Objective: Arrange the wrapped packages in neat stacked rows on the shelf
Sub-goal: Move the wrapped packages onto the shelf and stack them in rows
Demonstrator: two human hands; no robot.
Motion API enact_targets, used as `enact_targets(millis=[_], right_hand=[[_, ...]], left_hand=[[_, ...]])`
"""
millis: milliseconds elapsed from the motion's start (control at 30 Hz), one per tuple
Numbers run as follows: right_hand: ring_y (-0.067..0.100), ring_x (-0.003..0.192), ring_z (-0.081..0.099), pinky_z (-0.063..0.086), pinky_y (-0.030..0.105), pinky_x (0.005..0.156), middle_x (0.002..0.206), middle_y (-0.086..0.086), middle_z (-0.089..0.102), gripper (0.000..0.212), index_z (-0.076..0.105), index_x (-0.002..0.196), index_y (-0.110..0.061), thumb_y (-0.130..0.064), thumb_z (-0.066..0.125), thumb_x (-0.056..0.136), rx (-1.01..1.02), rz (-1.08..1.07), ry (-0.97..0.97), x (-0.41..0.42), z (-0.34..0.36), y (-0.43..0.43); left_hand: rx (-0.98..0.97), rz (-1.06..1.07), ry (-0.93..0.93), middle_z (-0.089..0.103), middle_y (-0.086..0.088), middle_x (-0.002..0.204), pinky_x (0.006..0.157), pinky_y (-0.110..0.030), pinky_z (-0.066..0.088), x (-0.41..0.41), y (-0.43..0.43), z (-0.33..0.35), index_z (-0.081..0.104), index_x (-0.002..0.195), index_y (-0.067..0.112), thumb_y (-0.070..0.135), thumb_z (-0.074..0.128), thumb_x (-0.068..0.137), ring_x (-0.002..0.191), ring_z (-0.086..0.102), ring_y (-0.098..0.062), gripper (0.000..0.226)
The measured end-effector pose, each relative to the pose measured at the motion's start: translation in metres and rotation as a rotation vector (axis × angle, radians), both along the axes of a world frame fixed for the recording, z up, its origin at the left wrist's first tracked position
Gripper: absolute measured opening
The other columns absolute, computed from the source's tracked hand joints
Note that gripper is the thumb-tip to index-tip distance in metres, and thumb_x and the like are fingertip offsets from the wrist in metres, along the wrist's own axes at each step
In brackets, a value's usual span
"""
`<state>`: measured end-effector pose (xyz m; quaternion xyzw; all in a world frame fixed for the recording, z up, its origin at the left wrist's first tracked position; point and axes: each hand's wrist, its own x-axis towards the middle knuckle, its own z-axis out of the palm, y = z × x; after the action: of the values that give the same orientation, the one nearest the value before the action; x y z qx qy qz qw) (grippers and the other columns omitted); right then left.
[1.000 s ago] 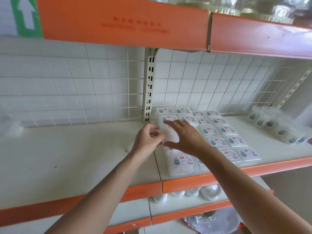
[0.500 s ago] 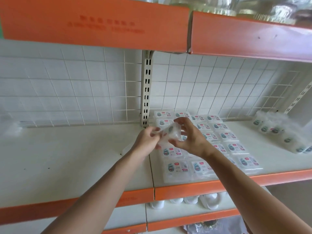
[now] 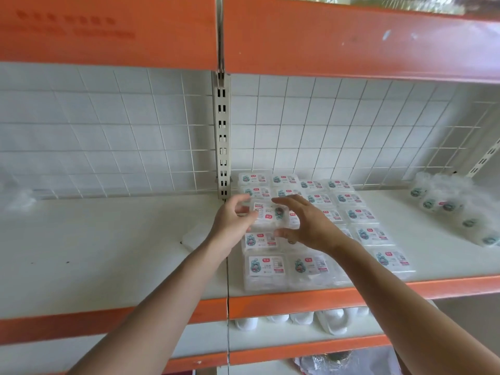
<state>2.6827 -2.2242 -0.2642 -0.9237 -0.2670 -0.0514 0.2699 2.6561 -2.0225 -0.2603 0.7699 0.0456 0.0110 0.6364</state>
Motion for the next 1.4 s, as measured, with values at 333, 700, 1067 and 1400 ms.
enact_targets(millis=[333,700,1067,1400], right_hand=[[0.010,0.088,0.064,0.056,0.025,0.085,0.121,-0.002,0.051,0.052,0.054,0.132,-0.020,-0.006,0.070,0.085,0.155,0.018,0.009,0.003,0.003,0.013],[0.010,0.123,0.050,0.046,0.027,0.098,0.138,-0.002,0.048,0.050,0.057,0.128,-0.025,-0.034,0.074,0.082,0.173,0.057,-0.057,-0.010,0.011,0.030],[0.016,0.117,0.049,0.046,0.031,0.093,0.130,-0.003,0.054,0.050,0.048,0.131,-0.027,-0.033,0.067,0.085,-0.260,-0.033,-0.061,-0.009,0.016,0.032],[0.015,0.133,0.040,0.036,0.032,0.107,0.145,-0.001,0.045,0.043,0.048,0.135,-0.022,-0.029,0.058,0.094,-0.337,0.028,-0.050,-0.004,0.012,0.040]], left_hand=[[-0.060,-0.063,0.129,0.062,-0.010,0.107,0.083,-0.043,0.058,-0.002,0.003,-0.001,0.054,0.110,0.013,0.007,0.071,0.080,0.094,0.068,-0.023,0.035],[-0.088,-0.009,0.055,0.067,-0.012,0.103,0.064,-0.026,0.057,-0.006,0.000,0.011,0.048,0.124,0.023,0.014,0.071,0.083,0.074,0.069,-0.016,0.048],[0.171,0.075,0.023,0.057,0.008,0.105,0.094,-0.038,0.052,-0.007,0.010,0.002,0.058,0.115,0.016,0.020,0.055,0.094,0.102,0.060,-0.014,0.021],[0.243,0.005,0.060,0.061,0.000,0.124,0.100,-0.029,0.045,-0.012,0.014,-0.008,0.056,0.129,0.011,0.014,0.044,0.097,0.115,0.056,-0.013,0.034]])
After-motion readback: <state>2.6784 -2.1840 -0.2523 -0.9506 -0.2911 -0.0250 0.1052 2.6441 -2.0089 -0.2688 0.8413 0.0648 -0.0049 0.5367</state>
